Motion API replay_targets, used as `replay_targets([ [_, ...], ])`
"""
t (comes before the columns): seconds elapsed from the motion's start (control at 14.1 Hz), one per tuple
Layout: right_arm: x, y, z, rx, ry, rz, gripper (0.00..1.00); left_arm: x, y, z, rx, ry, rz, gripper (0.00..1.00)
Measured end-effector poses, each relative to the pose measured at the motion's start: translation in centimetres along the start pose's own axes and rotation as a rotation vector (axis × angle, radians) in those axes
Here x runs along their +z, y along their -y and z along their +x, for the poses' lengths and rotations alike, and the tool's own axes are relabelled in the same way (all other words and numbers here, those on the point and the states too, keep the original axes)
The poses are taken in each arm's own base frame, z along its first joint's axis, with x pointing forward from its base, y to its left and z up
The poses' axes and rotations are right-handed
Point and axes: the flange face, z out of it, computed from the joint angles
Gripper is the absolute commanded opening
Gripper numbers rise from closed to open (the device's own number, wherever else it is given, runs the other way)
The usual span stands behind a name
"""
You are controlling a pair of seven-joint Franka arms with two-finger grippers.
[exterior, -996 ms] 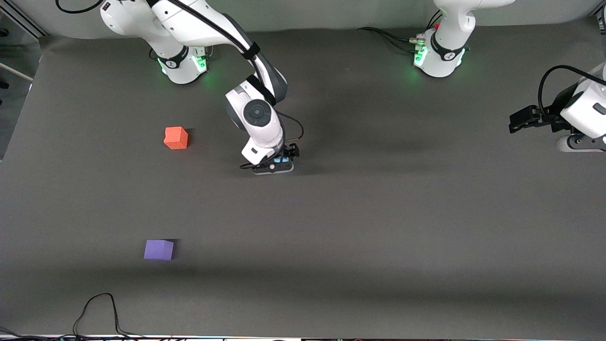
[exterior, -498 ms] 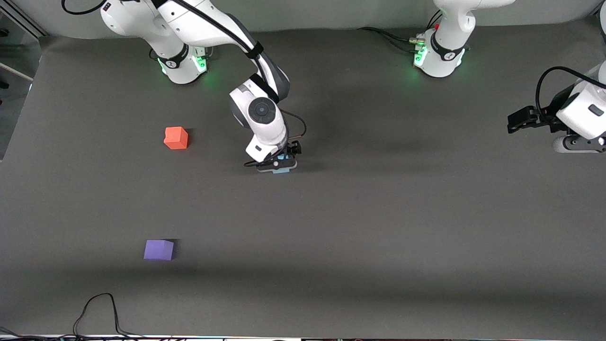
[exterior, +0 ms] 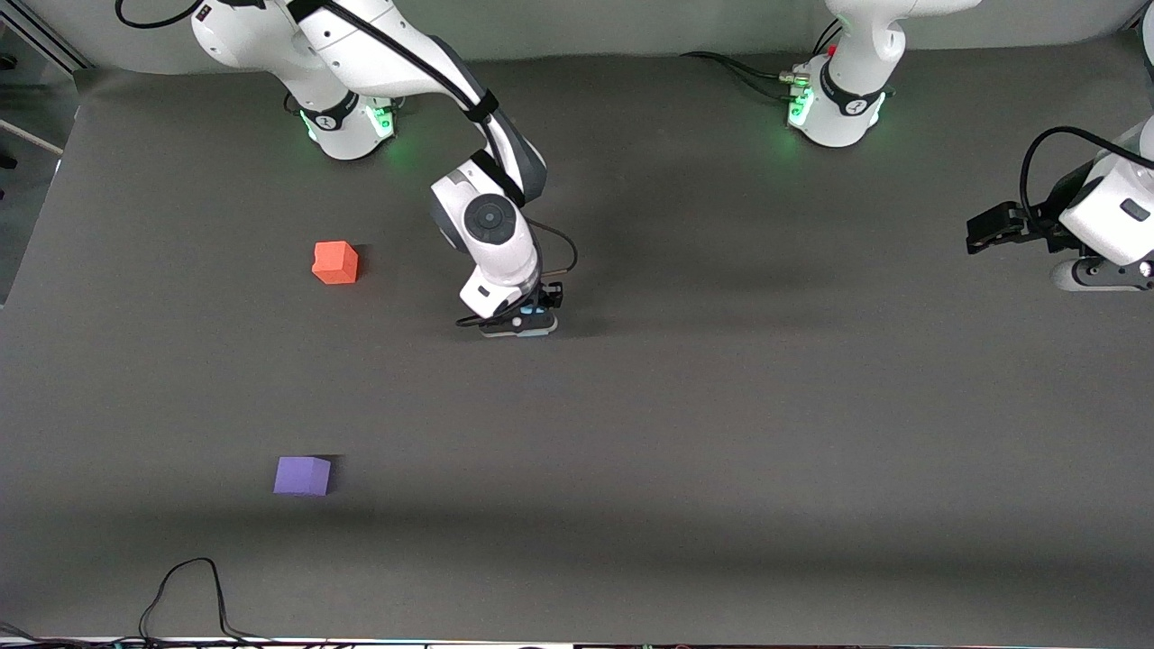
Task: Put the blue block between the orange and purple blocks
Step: 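Carry the blue cube with the right gripper past the red cube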
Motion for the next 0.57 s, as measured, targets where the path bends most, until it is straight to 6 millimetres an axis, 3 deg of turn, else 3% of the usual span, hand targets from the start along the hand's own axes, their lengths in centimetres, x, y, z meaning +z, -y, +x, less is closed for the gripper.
replay_targets([
  [0.07,-1.4,-0.3,0.6,0.003,0.000,0.000,0.24,0.0,0.0,0.0,0.000,0.000,0.000,1.00],
  [0.21,-6.2,-0.6,2.1,0.015,0.013,0.002,0.25,0.0,0.0,0.0,0.000,-0.001,0.000,1.00],
  [0.57,-25.7,-1.7,4.0,0.030,0.062,0.029,0.25,0.0,0.0,0.0,0.000,-0.002,-0.001,1.00],
])
